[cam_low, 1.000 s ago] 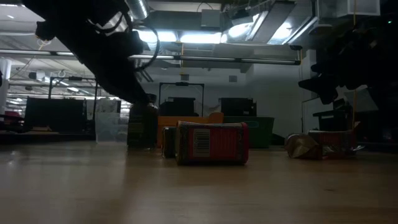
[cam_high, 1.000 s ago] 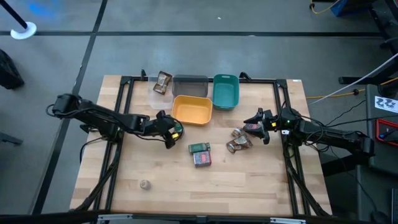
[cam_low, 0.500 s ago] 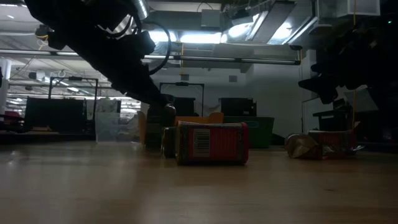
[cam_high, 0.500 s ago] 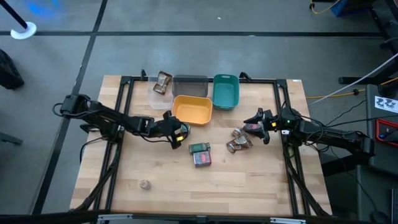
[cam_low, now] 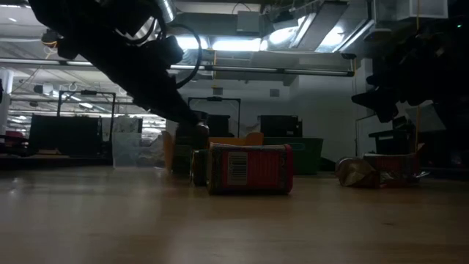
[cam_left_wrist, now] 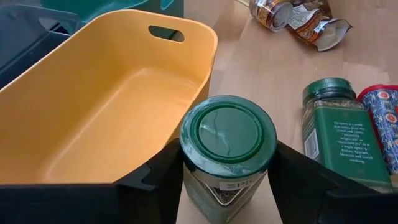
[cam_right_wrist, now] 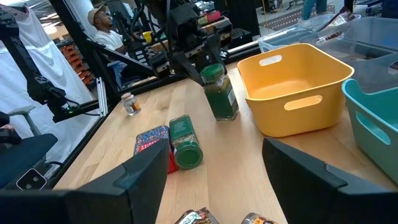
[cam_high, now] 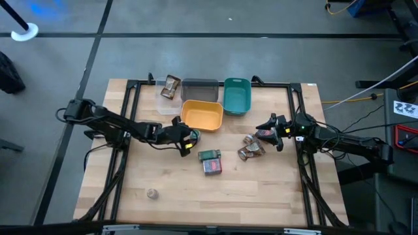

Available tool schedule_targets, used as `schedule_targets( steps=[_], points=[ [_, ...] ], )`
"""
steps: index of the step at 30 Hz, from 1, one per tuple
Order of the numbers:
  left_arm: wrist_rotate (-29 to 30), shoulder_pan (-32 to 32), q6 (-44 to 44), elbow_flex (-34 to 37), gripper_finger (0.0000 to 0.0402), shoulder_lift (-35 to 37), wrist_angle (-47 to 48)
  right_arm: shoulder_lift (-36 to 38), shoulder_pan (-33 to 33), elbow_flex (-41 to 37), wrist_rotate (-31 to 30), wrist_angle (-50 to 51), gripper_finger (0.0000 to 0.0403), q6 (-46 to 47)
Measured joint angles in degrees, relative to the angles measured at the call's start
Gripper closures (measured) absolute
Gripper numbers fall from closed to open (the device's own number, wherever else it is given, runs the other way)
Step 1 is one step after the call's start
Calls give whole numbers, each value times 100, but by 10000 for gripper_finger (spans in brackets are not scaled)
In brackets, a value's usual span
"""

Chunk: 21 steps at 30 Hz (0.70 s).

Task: Sort spices by type
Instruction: Put the top green seasoning bottle into the yellow bin

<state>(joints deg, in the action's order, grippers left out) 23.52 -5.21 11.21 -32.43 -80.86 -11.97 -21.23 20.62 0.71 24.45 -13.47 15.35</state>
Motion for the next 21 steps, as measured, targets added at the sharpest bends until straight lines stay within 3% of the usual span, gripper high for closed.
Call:
schedule_targets(
  steps=[21],
  points=[
    [32, 207, -222, -6, 213, 258, -1161, 0, 0, 0, 1, 0, 146, 0]
  ],
)
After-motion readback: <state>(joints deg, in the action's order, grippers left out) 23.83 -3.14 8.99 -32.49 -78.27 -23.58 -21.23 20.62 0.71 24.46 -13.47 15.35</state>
